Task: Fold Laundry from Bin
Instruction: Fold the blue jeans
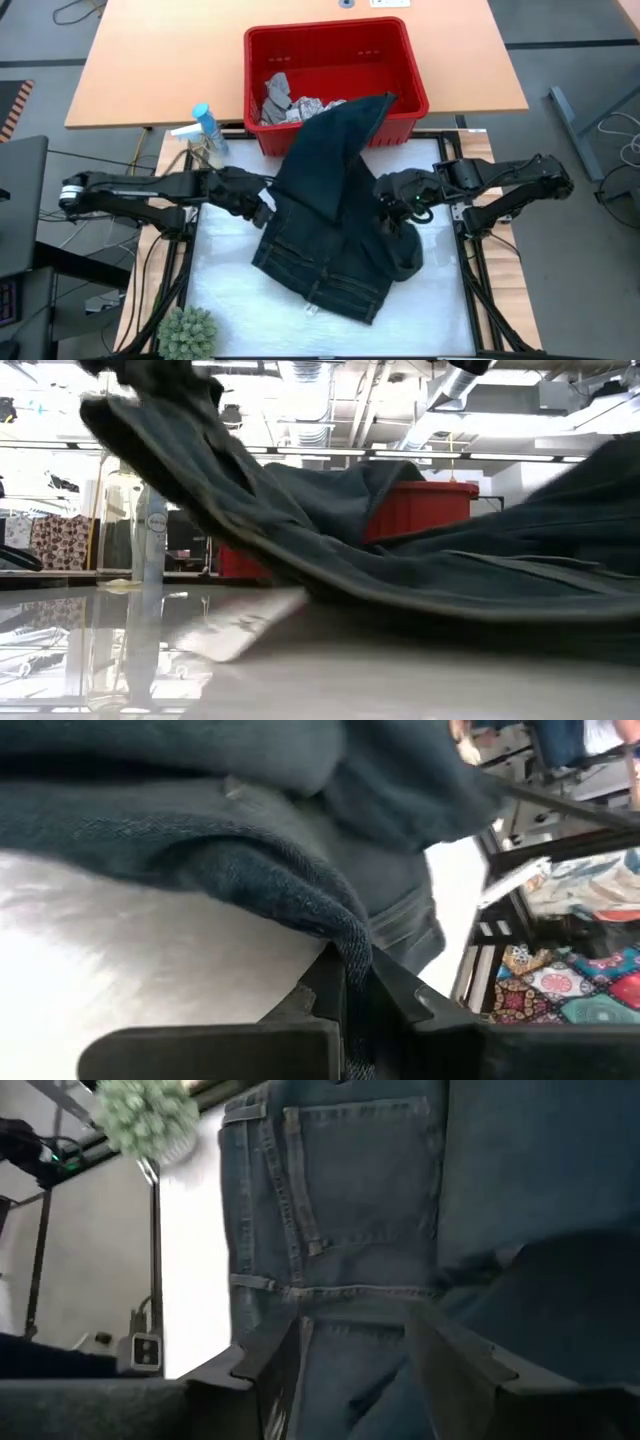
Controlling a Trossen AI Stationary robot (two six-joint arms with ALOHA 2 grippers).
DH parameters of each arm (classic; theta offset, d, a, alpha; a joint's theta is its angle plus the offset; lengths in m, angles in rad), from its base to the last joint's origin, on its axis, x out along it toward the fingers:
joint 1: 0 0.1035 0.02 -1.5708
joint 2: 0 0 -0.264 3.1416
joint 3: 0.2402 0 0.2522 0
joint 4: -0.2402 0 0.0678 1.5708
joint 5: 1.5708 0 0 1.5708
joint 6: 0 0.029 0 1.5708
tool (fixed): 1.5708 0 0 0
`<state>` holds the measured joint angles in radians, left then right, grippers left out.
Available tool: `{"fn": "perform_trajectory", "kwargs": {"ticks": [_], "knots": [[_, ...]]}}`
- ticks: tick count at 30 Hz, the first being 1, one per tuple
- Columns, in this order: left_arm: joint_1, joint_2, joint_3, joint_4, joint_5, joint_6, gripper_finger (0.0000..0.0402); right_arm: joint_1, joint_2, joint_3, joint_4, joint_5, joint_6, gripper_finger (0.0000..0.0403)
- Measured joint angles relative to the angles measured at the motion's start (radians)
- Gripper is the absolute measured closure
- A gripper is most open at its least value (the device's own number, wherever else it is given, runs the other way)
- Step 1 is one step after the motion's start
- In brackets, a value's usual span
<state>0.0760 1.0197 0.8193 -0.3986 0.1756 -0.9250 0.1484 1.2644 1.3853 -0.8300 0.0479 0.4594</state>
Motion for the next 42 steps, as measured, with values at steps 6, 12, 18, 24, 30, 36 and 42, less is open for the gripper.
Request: {"fn": "perform_trajectory", "kwargs": {"ticks": [6, 12, 18, 24, 30, 36, 42], "knots": [[-0.079, -0.002, 0.232, -0.3, -0.034, 0.057, 0.0401, -0.098, 0.0, 0.0, 0.195, 0.037, -0.209, 0.02], [-0.149, 0.073, 0.348, -0.504, -0.01, 0.066, 0.0401, -0.212, 0.021, 0.002, 0.356, 0.129, -0.529, 0.0199], [-0.215, 0.19, 0.39, -0.593, 0.036, 0.069, 0.0401, -0.3, 0.149, 0.048, 0.401, 0.138, -0.768, 0.019], [-0.259, 0.282, 0.424, -0.597, 0.067, 0.079, 0.0401, -0.351, 0.34, 0.219, 0.349, 0.138, -0.995, 0.0182], [-0.276, 0.308, 0.43, -0.603, 0.105, 0.035, 0.0401, -0.375, 0.529, 0.447, 0.252, 0.138, -1.241, 0.0183], [-0.294, 0.308, 0.43, -0.609, 0.107, -0.016, 0.04, -0.381, 0.687, 0.621, 0.168, 0.133, -1.456, 0.0191], [-0.315, 0.307, 0.43, -0.609, 0.106, -0.046, 0.04, -0.387, 0.803, 0.746, 0.112, 0.127, -1.613, 0.0196]]}}
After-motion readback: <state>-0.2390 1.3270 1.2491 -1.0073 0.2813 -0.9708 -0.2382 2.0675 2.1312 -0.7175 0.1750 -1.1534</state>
